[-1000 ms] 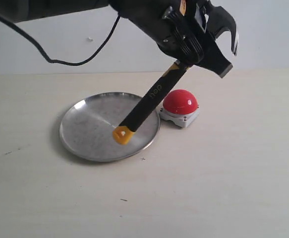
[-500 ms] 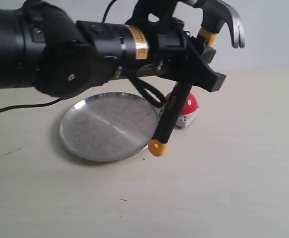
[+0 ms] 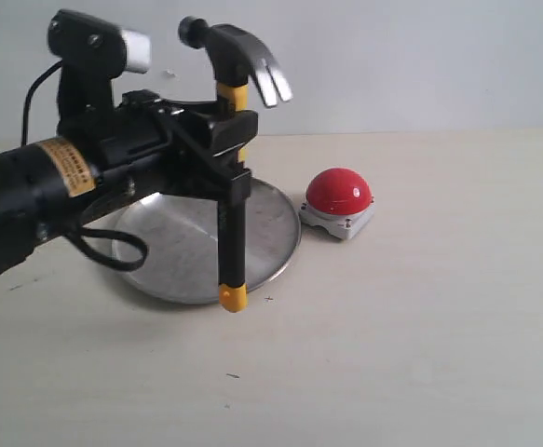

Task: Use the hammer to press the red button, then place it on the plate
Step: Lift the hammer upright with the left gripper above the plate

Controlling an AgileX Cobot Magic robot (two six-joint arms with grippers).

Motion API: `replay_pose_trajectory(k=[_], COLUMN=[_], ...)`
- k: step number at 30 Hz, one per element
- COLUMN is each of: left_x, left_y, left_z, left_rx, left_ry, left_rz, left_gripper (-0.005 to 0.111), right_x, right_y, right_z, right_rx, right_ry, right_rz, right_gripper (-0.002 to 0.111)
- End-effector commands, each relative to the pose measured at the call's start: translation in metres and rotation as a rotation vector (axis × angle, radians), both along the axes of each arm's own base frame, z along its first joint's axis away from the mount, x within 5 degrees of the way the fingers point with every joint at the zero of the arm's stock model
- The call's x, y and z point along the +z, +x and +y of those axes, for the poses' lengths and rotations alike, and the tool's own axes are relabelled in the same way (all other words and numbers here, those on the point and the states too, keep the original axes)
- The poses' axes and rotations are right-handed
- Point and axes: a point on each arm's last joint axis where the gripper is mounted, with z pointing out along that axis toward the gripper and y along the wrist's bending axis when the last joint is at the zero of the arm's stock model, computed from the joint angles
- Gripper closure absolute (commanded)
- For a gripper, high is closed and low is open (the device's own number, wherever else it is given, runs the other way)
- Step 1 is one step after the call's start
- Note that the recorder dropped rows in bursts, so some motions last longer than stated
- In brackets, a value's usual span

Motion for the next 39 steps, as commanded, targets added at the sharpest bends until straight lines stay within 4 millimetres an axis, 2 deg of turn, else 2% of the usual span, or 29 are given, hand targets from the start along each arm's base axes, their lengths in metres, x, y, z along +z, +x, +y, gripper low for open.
replay_pose_trajectory(k=[1, 7, 23, 26, 28, 29, 31, 37, 39], left_x=[0.004, 0.005, 0.005, 0.005, 0.005, 0.004, 0.004, 0.005, 0.005], left_y=[-0.008, -0.007, -0.006, -0.006, -0.006, -0.006, -0.006, -0.006, -0.006], left_z=[0.024, 0.042, 0.043, 0.043, 0.043, 0.043, 0.043, 0.043, 0.043], left_rx=[0.038, 0.106, 0.111, 0.111, 0.112, 0.113, 0.113, 0.113, 0.113], left_ry=[-0.119, -0.238, -0.251, -0.253, -0.26, -0.279, -0.309, -0.313, -0.317], left_rz=[-0.082, -0.058, -0.043, -0.042, -0.031, -0.011, 0.017, 0.018, 0.022], left_gripper=[0.107, 0.107, 0.107, 0.107, 0.107, 0.107, 0.107, 0.107, 0.107], right_x=[0.0, 0.0, 0.0, 0.008, 0.021, 0.029, 0.033, 0.039, 0.046], right_y=[0.0, 0.0, 0.0, 0.001, 0.001, 0.0, -0.001, -0.002, -0.005], right_z=[-0.001, -0.001, 0.0, -0.002, -0.002, -0.003, -0.004, -0.007, -0.01], right_rx=[-0.008, -0.008, -0.008, -0.008, -0.02, -0.035, -0.051, -0.069, -0.075], right_ry=[-0.005, -0.005, -0.001, -0.115, -0.022, 0.145, 0.283, 0.356, 0.43], right_rz=[-0.011, -0.011, -0.011, -0.096, -0.246, -0.339, -0.401, -0.471, -0.565], right_gripper=[0.108, 0.108, 0.108, 0.108, 0.108, 0.108, 0.108, 0.108, 0.108])
